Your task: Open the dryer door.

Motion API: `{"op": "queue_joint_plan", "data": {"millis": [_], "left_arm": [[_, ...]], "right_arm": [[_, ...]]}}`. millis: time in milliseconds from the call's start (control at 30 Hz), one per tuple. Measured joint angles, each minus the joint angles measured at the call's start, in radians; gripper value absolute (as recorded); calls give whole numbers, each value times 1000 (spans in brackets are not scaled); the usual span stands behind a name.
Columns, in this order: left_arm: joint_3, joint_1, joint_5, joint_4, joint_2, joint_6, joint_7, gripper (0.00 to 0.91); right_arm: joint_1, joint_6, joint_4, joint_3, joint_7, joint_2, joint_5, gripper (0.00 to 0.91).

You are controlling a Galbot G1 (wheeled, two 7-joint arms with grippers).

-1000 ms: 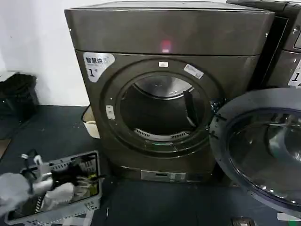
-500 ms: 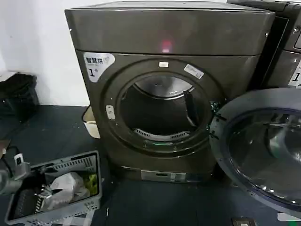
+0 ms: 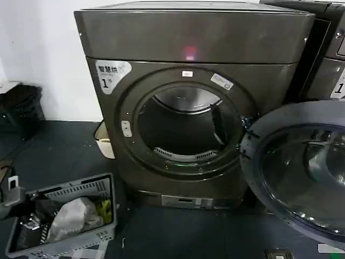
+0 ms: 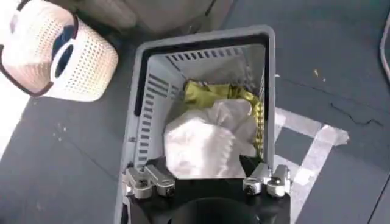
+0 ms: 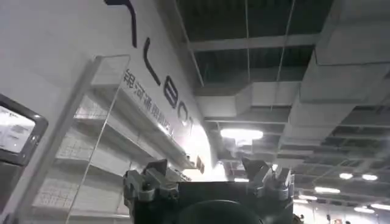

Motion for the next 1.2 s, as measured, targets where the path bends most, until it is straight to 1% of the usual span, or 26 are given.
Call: {"op": "queue_joint_plan", "data": {"millis": [167, 333, 767, 1200], "left_arm": [[-1, 2, 24, 4, 0, -5, 12, 907], [0, 2, 28, 2, -2, -6, 1, 907], [-18, -1, 52, -3, -4, -2, 41, 907], [-19, -1, 63, -1, 10, -8, 46, 907]], "right_arm": [[2, -1, 4, -5, -2, 0, 0, 907], [2, -1, 5, -4, -2, 0, 1, 907], [-3, -1, 7, -3, -4, 7, 1, 907], [-8, -5, 15, 4, -8, 11, 4, 907]]}}
